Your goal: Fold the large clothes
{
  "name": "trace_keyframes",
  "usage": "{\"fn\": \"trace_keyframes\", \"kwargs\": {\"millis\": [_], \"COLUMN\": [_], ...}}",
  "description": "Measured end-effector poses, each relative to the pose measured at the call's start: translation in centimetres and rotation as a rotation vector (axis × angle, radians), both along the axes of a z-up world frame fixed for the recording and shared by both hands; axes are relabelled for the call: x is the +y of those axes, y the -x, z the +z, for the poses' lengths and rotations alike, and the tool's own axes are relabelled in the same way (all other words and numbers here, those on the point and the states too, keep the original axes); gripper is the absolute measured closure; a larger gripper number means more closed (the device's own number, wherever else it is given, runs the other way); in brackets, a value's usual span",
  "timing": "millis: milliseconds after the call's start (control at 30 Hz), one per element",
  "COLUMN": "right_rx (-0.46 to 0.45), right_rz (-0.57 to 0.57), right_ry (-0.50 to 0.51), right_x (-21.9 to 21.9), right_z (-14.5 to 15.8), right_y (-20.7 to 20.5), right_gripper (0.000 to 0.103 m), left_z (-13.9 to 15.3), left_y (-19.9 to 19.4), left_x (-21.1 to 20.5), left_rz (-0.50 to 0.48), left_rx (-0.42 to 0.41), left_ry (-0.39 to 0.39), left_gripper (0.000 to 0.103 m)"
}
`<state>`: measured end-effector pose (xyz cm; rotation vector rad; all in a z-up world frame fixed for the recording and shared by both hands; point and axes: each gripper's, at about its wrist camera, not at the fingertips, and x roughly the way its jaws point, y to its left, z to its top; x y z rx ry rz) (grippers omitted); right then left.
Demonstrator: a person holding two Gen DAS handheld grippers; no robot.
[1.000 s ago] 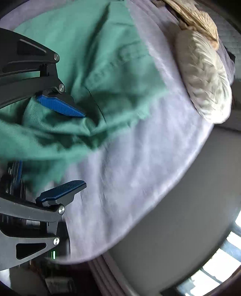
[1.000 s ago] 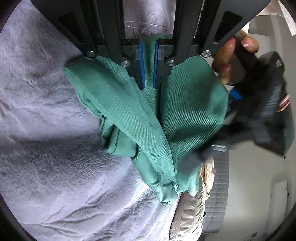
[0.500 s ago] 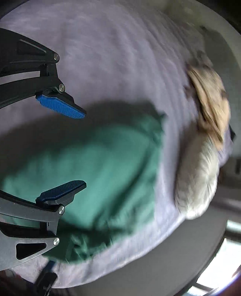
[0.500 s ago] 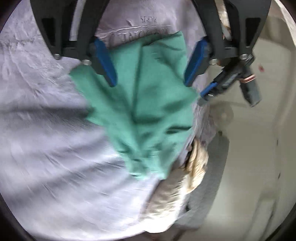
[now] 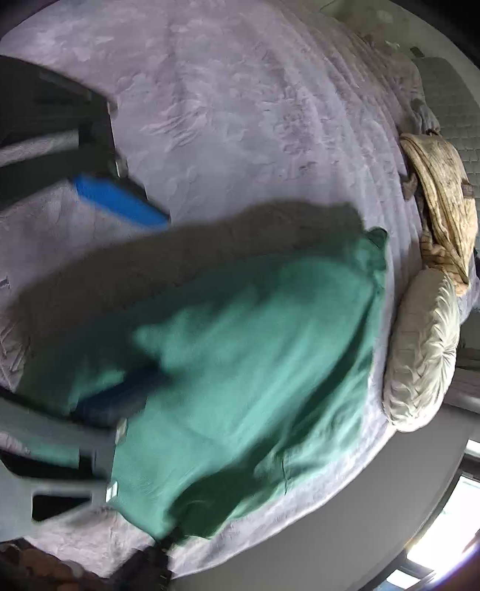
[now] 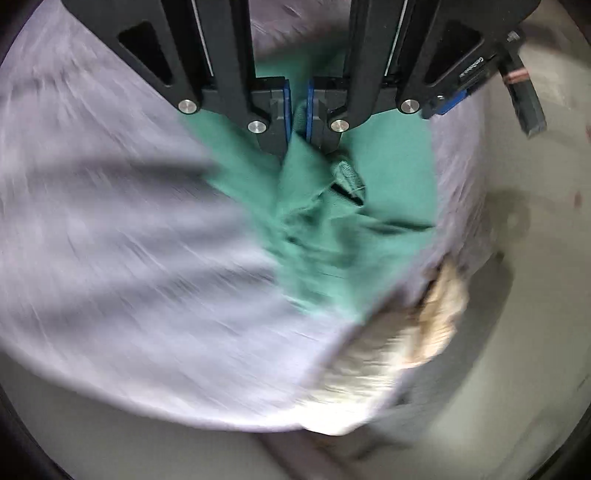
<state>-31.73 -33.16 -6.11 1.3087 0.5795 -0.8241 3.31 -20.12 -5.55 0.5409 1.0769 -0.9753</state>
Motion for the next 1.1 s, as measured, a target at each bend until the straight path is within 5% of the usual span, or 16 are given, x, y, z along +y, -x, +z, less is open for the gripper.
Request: {"fn": "trace_keyframes", "kwargs": {"millis": [133, 300, 467, 533, 567, 600, 767, 833, 867, 900, 1000, 1100], "right_rx": [-0.039, -0.005, 0.006, -0.001, -0.003, -0.008, 0.027, 0.076, 0.109, 0.162, 0.240, 0.221], "right_rz": [-0.041, 0.025, 0.124, 0.189, 0.226, 0.245, 0.371, 0.408, 0.423, 0.439, 0.450, 0.433], "right_ry": [-0.119, -0.080, 0.109, 0.142, 0.145, 0.160, 0.195, 0.198, 0.196, 0.195, 0.155, 0.090], "right_x": [0.7, 1.0, -0.4, -1.7, -2.8, -4.1, -9.1, -9.9, -10.0, -10.4, -11.4, -11.9], "right_z": [-3.7, -1.2, 4.2, 5.3, 5.6, 5.7, 4.6, 3.8, 3.4, 2.6, 0.1, -2.4], "right_y": [2.0, 2.2, 1.6, 0.1, -1.1, -2.6, -10.4, -12.2, -12.8, -13.5, -13.3, -12.3], "right_gripper": [0.098, 0.096, 0.092, 0.075, 0.045, 0.033, 0.035, 0.046, 0.077, 0.095, 0.095, 0.097], "left_z": [-0.8, 1.0, 2.1, 1.5, 1.0, 0.8, 0.1, -0.1, -0.2, -0.3, -1.1, -1.9], "left_y": [-0.3, 0.1, 1.5, 2.5, 3.0, 3.2, 3.0, 3.1, 3.2, 3.3, 3.6, 3.9], "left_x": [0.6, 1.3, 1.8, 2.1, 2.3, 2.5, 3.5, 3.6, 3.7, 3.6, 3.8, 3.7], "left_rz": [-0.007, -0.021, -0.062, -0.075, -0.080, -0.077, -0.018, -0.014, -0.015, -0.017, -0.015, -0.006], "left_rx": [0.027, 0.015, 0.049, 0.047, 0.045, 0.048, 0.111, 0.108, 0.097, 0.091, 0.089, 0.062], "left_ry": [-0.007, -0.008, 0.011, -0.010, -0.025, -0.027, -0.016, -0.018, -0.021, -0.023, -0.022, -0.027], "left_gripper": [0.011, 0.011, 0.011, 0.011, 0.011, 0.011, 0.011, 0.011, 0.011, 0.011, 0.010, 0.002]}}
